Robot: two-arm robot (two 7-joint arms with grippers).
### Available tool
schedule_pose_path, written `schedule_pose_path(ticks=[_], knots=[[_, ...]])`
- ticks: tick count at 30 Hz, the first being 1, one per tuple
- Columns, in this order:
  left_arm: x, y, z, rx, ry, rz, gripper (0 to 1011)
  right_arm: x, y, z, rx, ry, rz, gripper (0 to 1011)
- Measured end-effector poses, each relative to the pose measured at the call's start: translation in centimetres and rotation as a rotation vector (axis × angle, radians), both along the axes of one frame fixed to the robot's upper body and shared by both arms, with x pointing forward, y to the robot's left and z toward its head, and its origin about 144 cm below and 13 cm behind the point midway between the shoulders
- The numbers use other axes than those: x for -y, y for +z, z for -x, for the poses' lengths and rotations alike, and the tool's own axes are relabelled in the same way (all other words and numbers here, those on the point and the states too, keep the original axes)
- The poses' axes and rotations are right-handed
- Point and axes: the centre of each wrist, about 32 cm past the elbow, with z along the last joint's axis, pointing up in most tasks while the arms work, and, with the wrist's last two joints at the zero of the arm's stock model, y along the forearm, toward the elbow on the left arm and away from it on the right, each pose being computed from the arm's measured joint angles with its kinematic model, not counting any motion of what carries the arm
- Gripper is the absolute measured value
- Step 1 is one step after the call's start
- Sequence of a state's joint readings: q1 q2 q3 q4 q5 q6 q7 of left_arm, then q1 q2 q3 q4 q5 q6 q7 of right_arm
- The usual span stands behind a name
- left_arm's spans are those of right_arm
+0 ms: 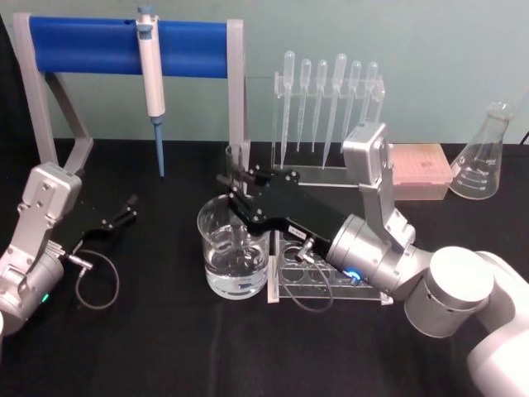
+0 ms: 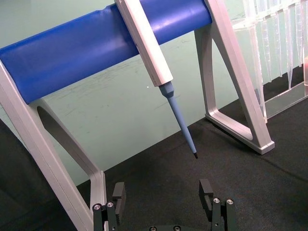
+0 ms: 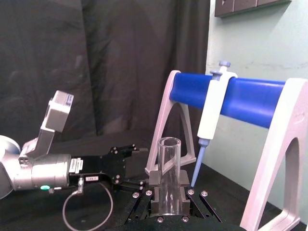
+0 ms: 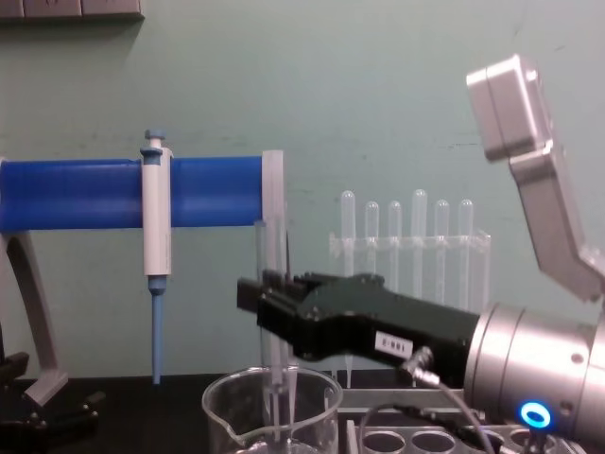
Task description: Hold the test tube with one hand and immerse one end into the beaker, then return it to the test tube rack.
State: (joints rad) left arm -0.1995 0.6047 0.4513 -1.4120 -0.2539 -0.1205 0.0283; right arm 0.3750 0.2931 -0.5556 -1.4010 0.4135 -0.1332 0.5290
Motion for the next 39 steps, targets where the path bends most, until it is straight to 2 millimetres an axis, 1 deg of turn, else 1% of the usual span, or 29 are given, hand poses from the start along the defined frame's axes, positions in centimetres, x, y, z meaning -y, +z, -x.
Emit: schedule_pose_path(ticks=[4, 8, 39], knots=[[0.0, 0.0, 0.0, 0.0, 0.0, 0.0, 1000, -0.07, -0.88, 0.25, -0.007, 0.001, -0.003, 226], [0.0, 0.0, 0.0, 0.0, 0.0, 0.0, 1000, 0.02, -1.25, 0.51, -0.011, -0.005, -0.003, 226], [0.0, 0.0, 0.0, 0.0, 0.0, 0.0, 1000, 0.04, -1.16, 0.51, -0.009, -0.008, -0.004, 227]])
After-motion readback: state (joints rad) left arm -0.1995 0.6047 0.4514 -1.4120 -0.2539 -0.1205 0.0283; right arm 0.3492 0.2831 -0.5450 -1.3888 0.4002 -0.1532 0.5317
